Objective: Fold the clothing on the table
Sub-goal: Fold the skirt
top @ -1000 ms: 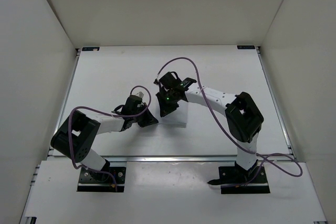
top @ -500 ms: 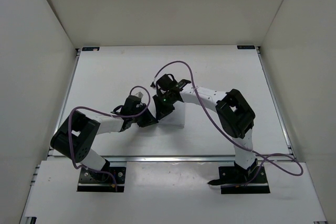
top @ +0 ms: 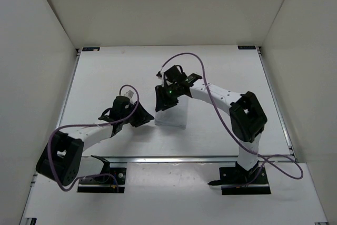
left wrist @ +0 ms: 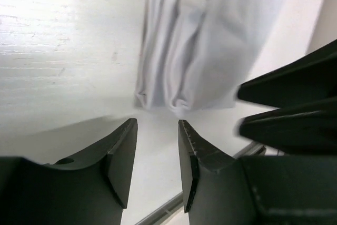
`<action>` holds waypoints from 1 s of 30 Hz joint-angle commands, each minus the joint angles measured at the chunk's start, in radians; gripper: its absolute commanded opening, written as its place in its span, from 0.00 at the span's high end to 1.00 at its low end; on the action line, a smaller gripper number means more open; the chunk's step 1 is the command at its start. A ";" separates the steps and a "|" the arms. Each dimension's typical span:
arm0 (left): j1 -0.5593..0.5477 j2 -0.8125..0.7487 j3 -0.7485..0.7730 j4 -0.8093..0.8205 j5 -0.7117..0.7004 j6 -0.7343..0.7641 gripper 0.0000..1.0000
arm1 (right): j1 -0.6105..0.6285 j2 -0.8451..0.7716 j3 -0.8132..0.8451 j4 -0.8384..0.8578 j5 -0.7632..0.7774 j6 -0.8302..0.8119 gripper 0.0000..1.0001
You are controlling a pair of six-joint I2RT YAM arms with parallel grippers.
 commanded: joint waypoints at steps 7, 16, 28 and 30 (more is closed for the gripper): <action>0.037 -0.098 0.079 -0.171 0.017 0.103 0.51 | -0.082 -0.270 -0.120 0.126 0.011 0.095 0.60; 0.058 0.131 0.419 -0.315 -0.023 0.260 0.51 | -0.128 -0.295 -0.232 0.168 0.087 0.125 0.81; -0.022 0.432 0.705 -0.405 -0.043 0.311 0.49 | -0.132 -0.156 -0.280 0.213 0.129 0.150 0.89; -0.041 0.478 0.751 -0.428 -0.055 0.317 0.47 | -0.126 -0.128 -0.284 0.216 0.147 0.153 0.90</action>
